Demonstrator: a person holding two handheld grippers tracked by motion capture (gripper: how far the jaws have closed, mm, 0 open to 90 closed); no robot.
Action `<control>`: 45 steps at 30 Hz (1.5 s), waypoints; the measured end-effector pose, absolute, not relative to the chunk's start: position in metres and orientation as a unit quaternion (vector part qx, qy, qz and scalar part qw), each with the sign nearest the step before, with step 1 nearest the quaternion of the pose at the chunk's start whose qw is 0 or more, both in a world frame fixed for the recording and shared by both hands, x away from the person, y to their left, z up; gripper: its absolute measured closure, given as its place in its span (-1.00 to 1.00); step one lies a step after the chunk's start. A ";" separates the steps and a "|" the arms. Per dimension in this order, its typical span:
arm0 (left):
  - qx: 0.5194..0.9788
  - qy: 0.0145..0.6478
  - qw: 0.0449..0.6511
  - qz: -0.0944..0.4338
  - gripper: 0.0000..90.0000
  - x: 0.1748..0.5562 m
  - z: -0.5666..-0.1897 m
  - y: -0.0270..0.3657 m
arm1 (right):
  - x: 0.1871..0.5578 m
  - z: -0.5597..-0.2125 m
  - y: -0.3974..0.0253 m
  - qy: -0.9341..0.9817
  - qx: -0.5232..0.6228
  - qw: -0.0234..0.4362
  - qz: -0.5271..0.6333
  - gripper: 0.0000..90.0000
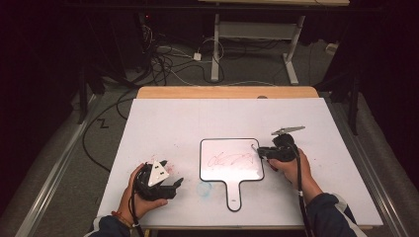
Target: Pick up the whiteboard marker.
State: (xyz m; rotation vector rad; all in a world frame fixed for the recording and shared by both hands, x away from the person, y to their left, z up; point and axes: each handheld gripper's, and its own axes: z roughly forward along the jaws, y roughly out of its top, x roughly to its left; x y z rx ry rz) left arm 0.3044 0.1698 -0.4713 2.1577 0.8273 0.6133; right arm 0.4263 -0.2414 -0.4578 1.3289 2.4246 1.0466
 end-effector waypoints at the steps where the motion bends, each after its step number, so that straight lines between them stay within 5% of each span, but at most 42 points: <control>1: 0.840 0.322 0.368 0.237 -0.54 0.305 -0.471 0.169 | 0.426 -0.457 -0.242 0.813 0.449 0.096 0.357 0.81; 8: 0.823 0.333 0.415 0.200 -0.50 0.316 -0.460 0.154 | 0.411 -0.436 -0.235 0.803 0.422 0.115 0.404 0.81; 13: 0.802 0.330 0.477 0.140 -0.47 0.329 -0.442 0.120 | 0.394 -0.422 -0.218 0.801 0.388 0.128 0.437 0.81; 25: 0.800 0.287 0.523 0.064 -0.32 0.337 -0.435 0.047 | 0.359 -0.415 -0.184 0.785 0.327 0.126 0.511 0.81; 34: 0.796 0.278 0.536 0.033 0.00 0.343 -0.436 0.031 | 0.349 -0.415 -0.177 0.778 0.313 0.120 0.532 0.81; 45: 0.802 0.273 0.529 0.055 0.50 0.349 -0.437 0.029 | 0.346 -0.414 -0.179 0.774 0.311 0.128 0.537 0.81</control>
